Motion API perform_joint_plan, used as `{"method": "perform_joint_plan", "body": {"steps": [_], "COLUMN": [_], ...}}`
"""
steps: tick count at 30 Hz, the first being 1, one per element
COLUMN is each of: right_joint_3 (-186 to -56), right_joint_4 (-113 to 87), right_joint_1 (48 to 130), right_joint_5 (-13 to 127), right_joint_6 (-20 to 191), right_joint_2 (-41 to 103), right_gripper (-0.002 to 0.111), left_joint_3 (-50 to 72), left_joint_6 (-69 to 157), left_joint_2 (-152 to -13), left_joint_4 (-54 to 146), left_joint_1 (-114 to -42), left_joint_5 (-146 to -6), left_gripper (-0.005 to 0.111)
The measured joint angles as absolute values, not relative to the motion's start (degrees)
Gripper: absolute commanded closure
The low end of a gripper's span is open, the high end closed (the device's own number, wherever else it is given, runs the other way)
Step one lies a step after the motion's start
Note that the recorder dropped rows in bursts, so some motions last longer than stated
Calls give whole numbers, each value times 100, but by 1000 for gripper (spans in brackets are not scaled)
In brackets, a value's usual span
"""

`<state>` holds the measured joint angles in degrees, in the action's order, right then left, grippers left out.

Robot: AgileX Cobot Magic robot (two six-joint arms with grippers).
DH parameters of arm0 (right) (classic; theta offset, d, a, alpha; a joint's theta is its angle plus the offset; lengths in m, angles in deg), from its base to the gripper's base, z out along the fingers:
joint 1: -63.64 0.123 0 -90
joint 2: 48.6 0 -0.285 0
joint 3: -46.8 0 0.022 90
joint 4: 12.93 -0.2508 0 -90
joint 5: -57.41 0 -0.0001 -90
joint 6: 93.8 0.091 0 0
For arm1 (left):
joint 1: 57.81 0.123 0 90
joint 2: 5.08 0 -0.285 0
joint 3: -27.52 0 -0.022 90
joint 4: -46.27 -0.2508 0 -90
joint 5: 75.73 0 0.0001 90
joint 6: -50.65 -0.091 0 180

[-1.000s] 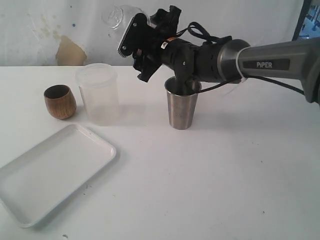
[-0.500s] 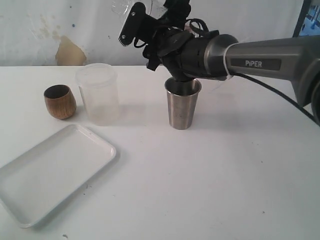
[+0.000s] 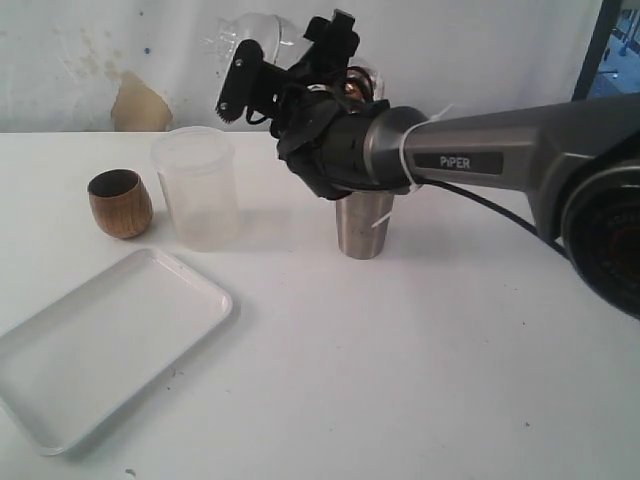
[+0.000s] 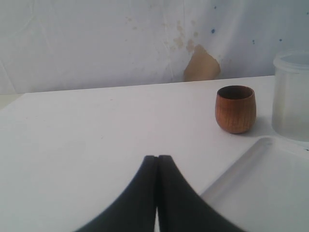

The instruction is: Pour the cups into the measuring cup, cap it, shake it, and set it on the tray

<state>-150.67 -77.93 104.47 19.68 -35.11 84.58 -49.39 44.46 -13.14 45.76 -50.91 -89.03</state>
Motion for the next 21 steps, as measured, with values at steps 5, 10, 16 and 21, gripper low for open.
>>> {"method": "perform_joint_plan", "body": {"steps": [5,10,16,21], "right_joint_3": [-15067,-15067,-15067,-15067], "right_joint_4": [-7479,-6917,-6514,-5973], "right_joint_1": [10689,10715,10715,10715], "right_joint_5": [1955,1453,960,758], "right_joint_6": [-3511,-3511,-3511,-3511], "right_joint_2": [8471,8621,9016,9064], "right_gripper": [108,108,108,108], "left_joint_3": [-4939,-4939,-4939,-4939], "left_joint_6": [4446,4446,4446,4446], "left_joint_2": [-1314,-1314,-1314,-1314], "left_joint_4": [4576,4576,4576,4576], "left_joint_1": [-5091,-5091,-5091,-5091], "left_joint_5": [-8903,-8903,-8903,-8903], "left_gripper": [107,107,107,107]}}
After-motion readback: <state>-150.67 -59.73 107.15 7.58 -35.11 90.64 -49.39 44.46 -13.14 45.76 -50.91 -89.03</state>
